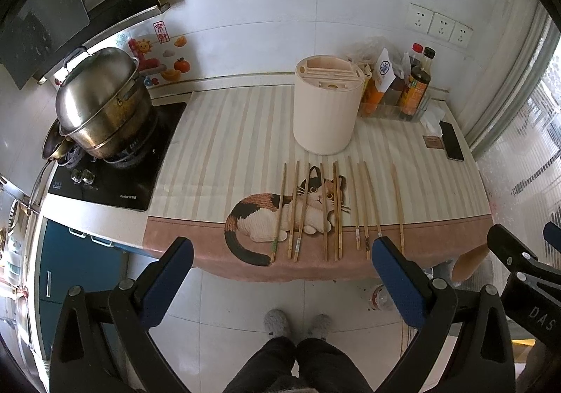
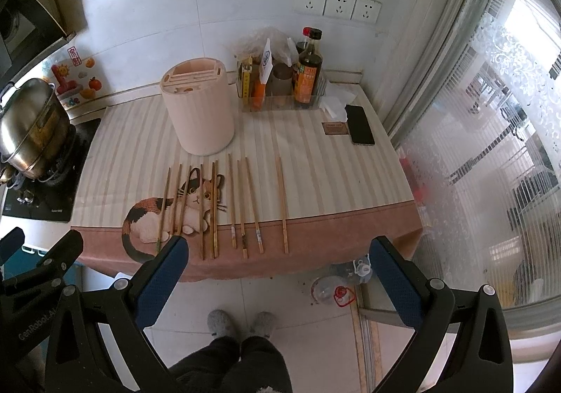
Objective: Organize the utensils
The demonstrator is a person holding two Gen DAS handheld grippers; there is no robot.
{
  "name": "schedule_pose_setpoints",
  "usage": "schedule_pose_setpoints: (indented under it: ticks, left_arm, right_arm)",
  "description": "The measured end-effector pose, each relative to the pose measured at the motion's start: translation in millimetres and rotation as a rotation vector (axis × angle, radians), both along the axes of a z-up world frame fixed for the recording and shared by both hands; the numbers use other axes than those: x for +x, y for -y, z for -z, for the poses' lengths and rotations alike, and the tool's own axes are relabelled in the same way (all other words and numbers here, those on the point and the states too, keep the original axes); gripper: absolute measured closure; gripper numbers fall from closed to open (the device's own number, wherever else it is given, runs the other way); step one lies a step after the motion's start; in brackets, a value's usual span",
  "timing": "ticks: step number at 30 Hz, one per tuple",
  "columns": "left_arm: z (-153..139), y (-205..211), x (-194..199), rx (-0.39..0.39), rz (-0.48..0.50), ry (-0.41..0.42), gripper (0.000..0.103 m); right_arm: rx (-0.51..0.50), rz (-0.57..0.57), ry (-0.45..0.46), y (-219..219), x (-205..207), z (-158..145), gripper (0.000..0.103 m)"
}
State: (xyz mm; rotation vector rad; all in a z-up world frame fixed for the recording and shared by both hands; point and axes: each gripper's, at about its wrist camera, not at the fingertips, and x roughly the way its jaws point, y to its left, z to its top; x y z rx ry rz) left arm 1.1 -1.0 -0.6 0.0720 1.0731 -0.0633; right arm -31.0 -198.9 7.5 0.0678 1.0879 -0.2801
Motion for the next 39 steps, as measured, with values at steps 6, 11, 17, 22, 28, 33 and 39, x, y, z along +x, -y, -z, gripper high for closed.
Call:
schedule_pose_setpoints:
  ticks: [6,11,17,22,28,33,39]
  left_arm:
    - [0,1,-1,0.002,-0.002,0.004,0.000]
    - [-1,3,1,0.002,0.002,0.003,0.000]
    - [-1,6,3,0.003,0.005,0.001,0.000]
    - [0,7,4,0.001,0.005,0.001,0.000]
    - [0,7,4,0.000,0.007,0.000,0.000]
    - [0,7,4,0.001,0.006,0.000,0.000]
    - [1,8,6,0.002,0.006,-0.001,0.000]
  right_arm:
    - [0.003,0.001,0.001,0,2,-1,0.000]
    - [0.002,0.001,0.001,2,3,-1,0.000]
    - [0.001,0.001,0.002,4,4,-2,0.000]
    - [-0.001,0.000,0.003,5,7,-3,0.000]
    - [0.000,0.000,0.003,8,9,-2,0.000]
    - [-0.001,0.000,0.003,8,9,-2,0.000]
    - [-0.001,-0.001,0.004,8,10,-1,0.000]
